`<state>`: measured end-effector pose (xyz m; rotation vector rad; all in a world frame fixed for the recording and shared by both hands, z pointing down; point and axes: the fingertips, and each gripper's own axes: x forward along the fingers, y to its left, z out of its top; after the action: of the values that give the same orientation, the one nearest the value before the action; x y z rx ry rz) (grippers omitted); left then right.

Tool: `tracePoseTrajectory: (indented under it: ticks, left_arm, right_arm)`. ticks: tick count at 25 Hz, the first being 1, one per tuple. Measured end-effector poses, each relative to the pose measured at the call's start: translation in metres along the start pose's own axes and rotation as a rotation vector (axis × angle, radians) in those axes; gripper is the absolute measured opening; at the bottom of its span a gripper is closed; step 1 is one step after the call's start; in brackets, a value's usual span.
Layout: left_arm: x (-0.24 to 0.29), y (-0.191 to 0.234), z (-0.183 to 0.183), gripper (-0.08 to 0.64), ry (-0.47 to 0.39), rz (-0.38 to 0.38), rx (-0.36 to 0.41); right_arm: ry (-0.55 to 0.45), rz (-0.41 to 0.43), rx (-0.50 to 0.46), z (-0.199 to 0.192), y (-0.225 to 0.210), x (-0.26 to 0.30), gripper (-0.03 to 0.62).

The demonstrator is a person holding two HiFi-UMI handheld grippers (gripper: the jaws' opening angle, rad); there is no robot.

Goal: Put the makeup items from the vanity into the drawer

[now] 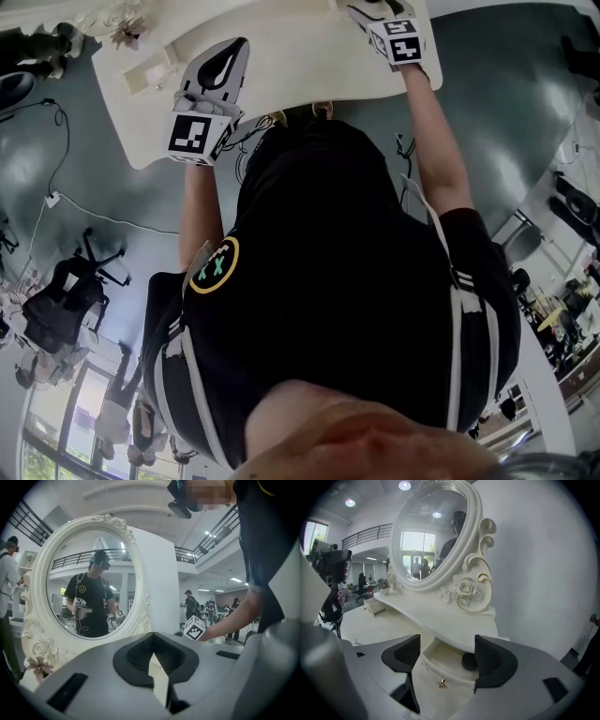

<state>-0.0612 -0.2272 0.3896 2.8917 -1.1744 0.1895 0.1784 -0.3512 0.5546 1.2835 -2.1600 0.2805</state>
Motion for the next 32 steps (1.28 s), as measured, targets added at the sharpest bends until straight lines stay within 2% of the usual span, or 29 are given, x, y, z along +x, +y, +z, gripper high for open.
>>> tracePoseTrajectory:
  ticks: [3, 9, 13, 17, 24, 26, 28, 32]
  left_arm:
    - [0.001, 0.001, 0.004, 0.018, -0.003, 0.014, 0.008]
    - [-0.006, 0.006, 0.011, 0.018, -0.008, 0.044, 0.026]
    - [-0.014, 0.012, 0.013, 0.018, -0.011, 0.076, 0.033]
    - [-0.019, 0.016, 0.012, 0.018, -0.015, 0.095, 0.032]
    - [-0.025, 0.02, 0.011, 0.018, -0.01, 0.118, 0.029]
    - [-0.026, 0.019, 0.01, 0.018, -0.01, 0.121, 0.028]
    - [-0.027, 0.018, 0.01, 0.018, -0.01, 0.122, 0.028]
    - [-0.027, 0.016, 0.011, 0.018, -0.011, 0.12, 0.028]
  right_arm:
    - [-0.116, 0.042, -0.026, 0.04, 0.024, -0.026, 0.37]
    - [-0.33, 0.225, -0.081, 0.105, 0.113, -0.073, 0.314]
    - [-0.407, 0.317, -0.12, 0.132, 0.159, -0.088, 0.27]
    - [-0.437, 0.397, -0.152, 0.145, 0.19, -0.095, 0.251]
    - [-0.496, 0.459, -0.164, 0.166, 0.209, -0.117, 0.211]
    - [-0.541, 0.459, -0.162, 0.176, 0.212, -0.126, 0.149]
    - [-0.594, 0.446, -0.159, 0.185, 0.213, -0.134, 0.021]
    - [-0.612, 0.46, -0.177, 0.187, 0.219, -0.138, 0.02]
